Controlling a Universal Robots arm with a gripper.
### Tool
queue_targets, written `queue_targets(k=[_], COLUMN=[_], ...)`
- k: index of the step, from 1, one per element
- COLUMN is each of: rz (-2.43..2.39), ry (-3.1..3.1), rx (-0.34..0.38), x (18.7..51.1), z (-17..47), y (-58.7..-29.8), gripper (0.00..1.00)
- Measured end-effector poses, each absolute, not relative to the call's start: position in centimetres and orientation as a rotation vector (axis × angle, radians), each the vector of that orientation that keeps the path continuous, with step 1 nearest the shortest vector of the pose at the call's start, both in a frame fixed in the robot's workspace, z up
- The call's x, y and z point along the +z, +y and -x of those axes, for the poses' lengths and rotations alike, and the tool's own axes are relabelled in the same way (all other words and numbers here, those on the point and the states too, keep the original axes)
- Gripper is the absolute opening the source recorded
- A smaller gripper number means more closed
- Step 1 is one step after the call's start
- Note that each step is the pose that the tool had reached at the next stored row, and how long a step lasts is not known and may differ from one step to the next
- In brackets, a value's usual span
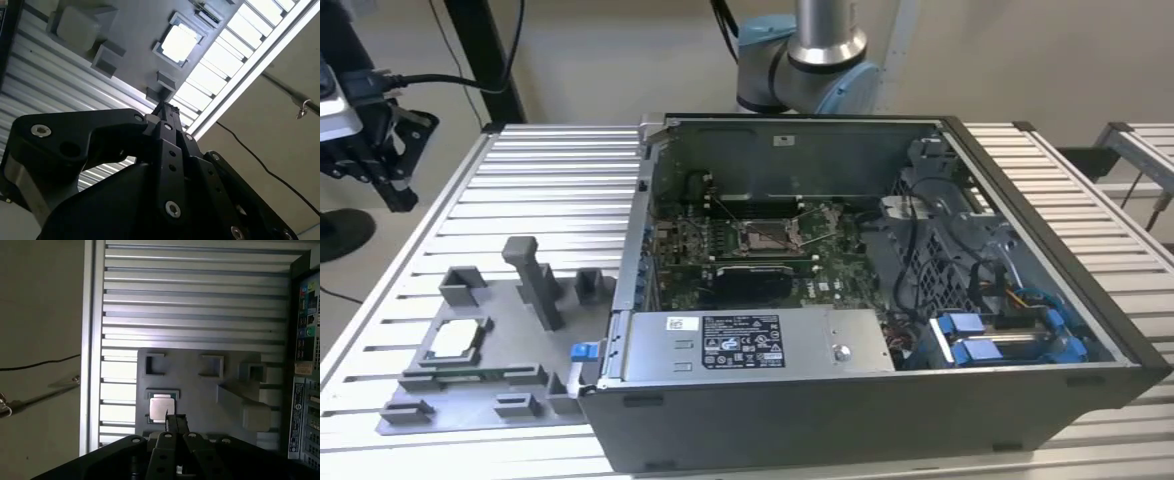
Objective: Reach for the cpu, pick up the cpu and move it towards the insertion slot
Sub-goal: 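Reach for the cpu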
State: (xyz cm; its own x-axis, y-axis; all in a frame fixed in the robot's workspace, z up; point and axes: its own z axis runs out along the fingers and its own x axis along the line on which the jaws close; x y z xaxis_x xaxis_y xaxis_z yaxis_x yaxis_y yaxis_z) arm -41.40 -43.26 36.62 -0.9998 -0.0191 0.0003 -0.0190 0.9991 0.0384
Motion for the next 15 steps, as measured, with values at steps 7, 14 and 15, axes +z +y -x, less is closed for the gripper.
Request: queue_targets(k=[7,14,15], rz=[-0.03,-0.03,-0.03], ry=[-3.14,-3.14,-3.14], rx=[-0.061,-0.061,-0.061], x=[36.62,36.62,36.62], z=[41.4,41.4,41.4], y=[-43.26,-43.26,-43.26], gripper=[0.0,1.0,1.0])
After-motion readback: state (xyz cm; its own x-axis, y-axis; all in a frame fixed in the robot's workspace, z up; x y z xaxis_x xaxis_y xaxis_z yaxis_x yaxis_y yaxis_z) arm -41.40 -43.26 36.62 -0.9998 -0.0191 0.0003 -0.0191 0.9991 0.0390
